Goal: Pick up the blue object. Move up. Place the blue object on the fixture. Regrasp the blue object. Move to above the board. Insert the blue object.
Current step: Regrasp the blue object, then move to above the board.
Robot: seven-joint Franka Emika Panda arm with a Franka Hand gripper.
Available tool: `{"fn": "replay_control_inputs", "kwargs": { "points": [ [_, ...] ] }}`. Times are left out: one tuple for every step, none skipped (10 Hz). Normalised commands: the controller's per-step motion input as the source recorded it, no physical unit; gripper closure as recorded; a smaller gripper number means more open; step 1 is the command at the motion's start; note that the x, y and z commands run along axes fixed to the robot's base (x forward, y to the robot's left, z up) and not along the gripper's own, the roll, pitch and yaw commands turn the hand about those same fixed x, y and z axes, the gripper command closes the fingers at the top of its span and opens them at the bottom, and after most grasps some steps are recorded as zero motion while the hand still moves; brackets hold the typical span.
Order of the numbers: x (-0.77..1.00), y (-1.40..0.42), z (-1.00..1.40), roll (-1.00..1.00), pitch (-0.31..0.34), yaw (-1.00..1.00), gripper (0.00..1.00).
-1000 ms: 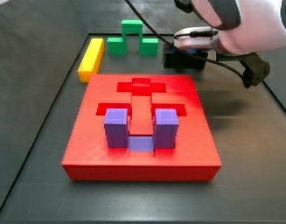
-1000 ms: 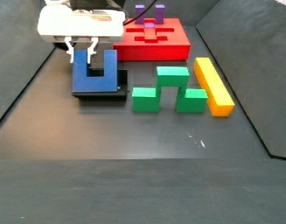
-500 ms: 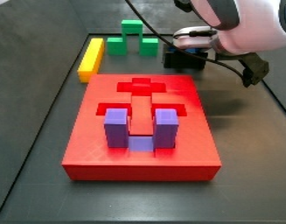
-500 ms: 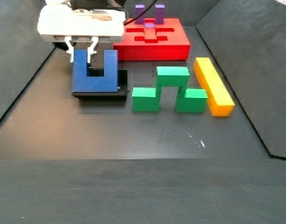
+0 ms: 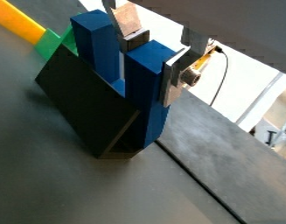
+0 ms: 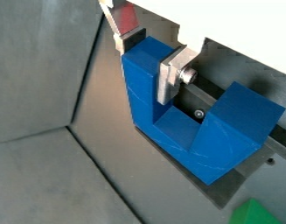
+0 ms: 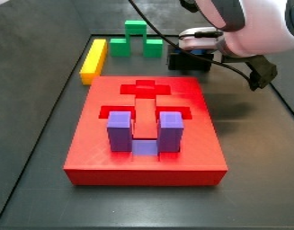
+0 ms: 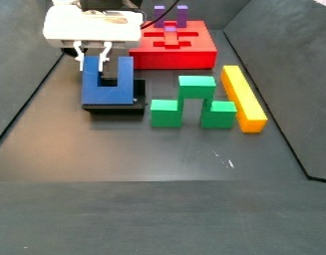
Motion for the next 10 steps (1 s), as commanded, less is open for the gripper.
{"fn": "replay_control_inputs", "kwargs": {
  "points": [
    [0.0, 0.0, 0.0, 0.0, 0.0, 0.0, 1.0],
    [0.0, 0.0, 0.0, 0.0, 0.0, 0.0, 1.0],
    [0.0, 0.0, 0.0, 0.0, 0.0, 0.0, 1.0],
    [0.0, 0.0, 0.0, 0.0, 0.0, 0.0, 1.0],
    [0.0, 0.0, 0.0, 0.0, 0.0, 0.0, 1.0],
    [0.0, 0.0, 1.4, 0.0, 0.0, 0.0, 1.0],
    [0.01, 0.0, 1.4, -0.06, 0.011, 0.01, 1.0],
    [0.0, 0.0, 1.4, -0.11, 0.012, -0.01, 1.0],
    [0.0, 0.01, 1.4, -0.05, -0.003, 0.0, 1.0],
    [0.01, 0.0, 1.4, -0.04, 0.018, 0.0, 1.0]
  ]
}}
